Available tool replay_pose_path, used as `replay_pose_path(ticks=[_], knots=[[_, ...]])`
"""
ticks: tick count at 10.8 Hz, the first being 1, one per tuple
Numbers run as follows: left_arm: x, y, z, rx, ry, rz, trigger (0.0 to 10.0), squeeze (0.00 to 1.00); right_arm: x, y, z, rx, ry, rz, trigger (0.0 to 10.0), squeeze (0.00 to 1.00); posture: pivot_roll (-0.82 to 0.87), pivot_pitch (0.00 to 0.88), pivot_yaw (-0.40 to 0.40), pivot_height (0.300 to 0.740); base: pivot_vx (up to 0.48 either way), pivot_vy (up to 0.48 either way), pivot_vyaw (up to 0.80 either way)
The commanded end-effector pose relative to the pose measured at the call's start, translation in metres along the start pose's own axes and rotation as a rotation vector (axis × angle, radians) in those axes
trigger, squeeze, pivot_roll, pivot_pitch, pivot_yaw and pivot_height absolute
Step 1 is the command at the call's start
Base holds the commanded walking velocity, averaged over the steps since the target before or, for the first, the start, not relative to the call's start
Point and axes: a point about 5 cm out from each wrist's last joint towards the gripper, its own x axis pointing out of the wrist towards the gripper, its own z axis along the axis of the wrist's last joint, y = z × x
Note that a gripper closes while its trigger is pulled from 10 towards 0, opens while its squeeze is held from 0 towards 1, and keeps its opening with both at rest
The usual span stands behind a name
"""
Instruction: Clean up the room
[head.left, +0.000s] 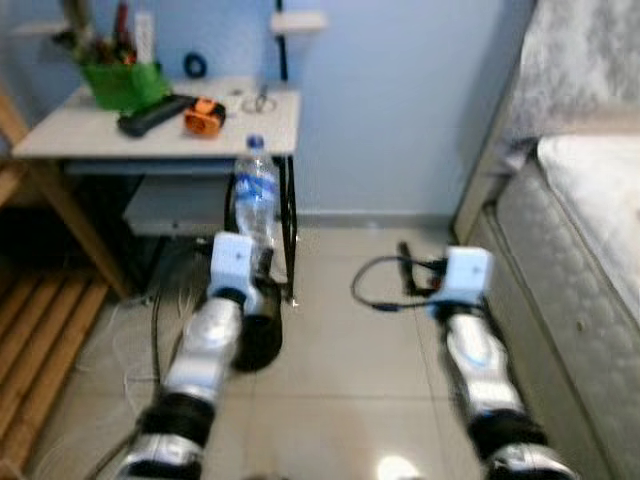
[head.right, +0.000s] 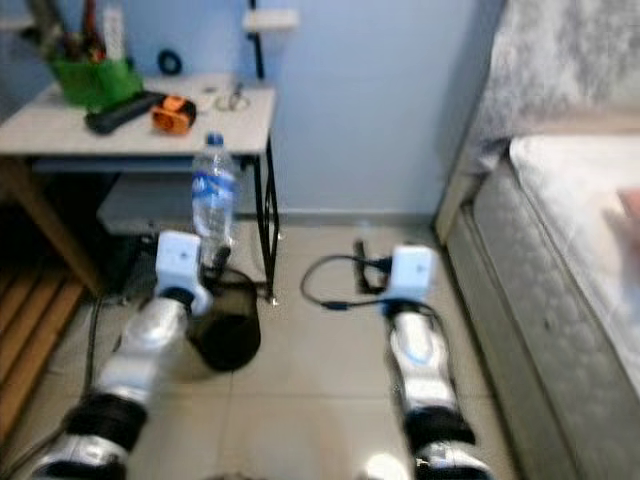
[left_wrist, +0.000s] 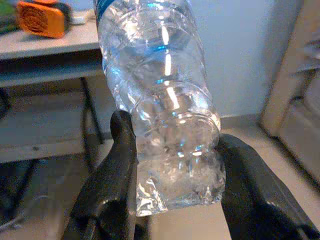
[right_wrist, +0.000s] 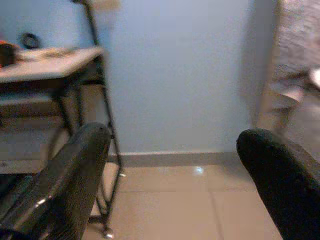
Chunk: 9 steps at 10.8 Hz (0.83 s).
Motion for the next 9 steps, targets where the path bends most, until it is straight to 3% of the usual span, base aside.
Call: replay_pose_path(ticks=[1, 3, 9], knots=[[0.0021, 0.006, 0.0102, 0.02, -0.041, 0.005, 10.0, 0.0, 0.0024, 0.0083, 0.0033, 0.019, -0.016, 0.014, 10.0, 0.0, -0.02, 0.0, 0.034, 0.74, 0.326, 0.349, 0.0], [0.0019, 0.0064, 0.0092, 0.017, -0.035, 0.006, 10.0, 0.0, 0.001, 0.0089, 0.0021, 0.019, -0.013, 0.015, 10.0, 0.0, -0.02, 0.0, 0.032, 0.74, 0.339, 0.339, 0.0], [0.0007, 0.0041, 0.0085, 0.095, -0.04, 0.021, 10.0, 0.0, 0.0001, 0.011, 0.0004, 0.019, -0.004, 0.028, 10.0, 0.0, -0.01, 0.0, 0.017, 0.74, 0.0, 0.0, 0.0]])
